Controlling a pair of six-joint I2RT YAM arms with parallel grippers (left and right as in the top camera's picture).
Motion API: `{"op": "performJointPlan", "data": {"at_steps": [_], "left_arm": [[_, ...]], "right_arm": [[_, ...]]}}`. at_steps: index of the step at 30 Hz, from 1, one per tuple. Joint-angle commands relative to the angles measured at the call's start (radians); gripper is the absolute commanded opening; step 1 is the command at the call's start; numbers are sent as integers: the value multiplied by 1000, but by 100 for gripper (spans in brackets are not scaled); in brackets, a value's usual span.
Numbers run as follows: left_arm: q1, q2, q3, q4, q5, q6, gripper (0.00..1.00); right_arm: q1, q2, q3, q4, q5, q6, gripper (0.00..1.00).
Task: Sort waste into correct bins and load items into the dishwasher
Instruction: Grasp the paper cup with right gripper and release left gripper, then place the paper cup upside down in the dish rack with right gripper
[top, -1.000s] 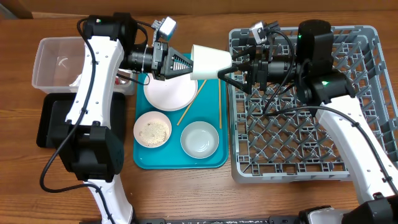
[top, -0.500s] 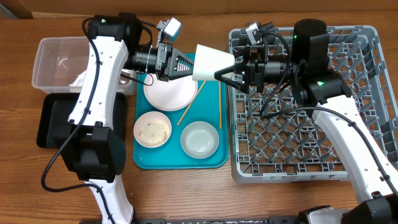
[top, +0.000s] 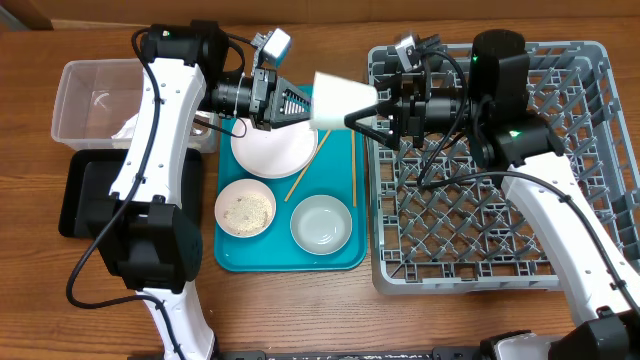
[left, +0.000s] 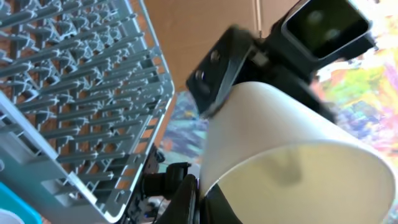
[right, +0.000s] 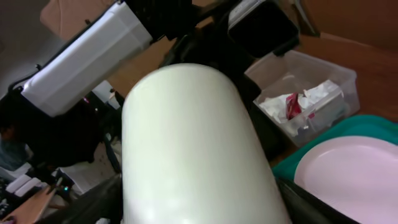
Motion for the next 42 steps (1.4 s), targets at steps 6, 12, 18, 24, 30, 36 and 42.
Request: {"op": "performJointPlan", "data": {"at_steps": [6,12,18,24,30,36,42], "left_arm": [[-8,-5,-2,-3,-24,-10,4],[-8,-5,-2,-3,-23,-10,4],[-8,-5,-2,-3,-19,-10,4],[-8,-5,-2,-3,-12,-10,4],[-8,-5,-2,-3,-12,-10,4],[-8,-5,-2,-1,-12,-10,4],[-8,-5,-2,9,-12,-11,33]], "right_arm": [[5,7,24,74,18,29,80],[5,7,24,67,14,28,66],[7,9,24,25,7,27,81],[28,28,24,14,8,23,82],[32,37,24,16,7,23,70],[32,37,24,15,7,24,62],[28,36,24,15,7,29,59]]}}
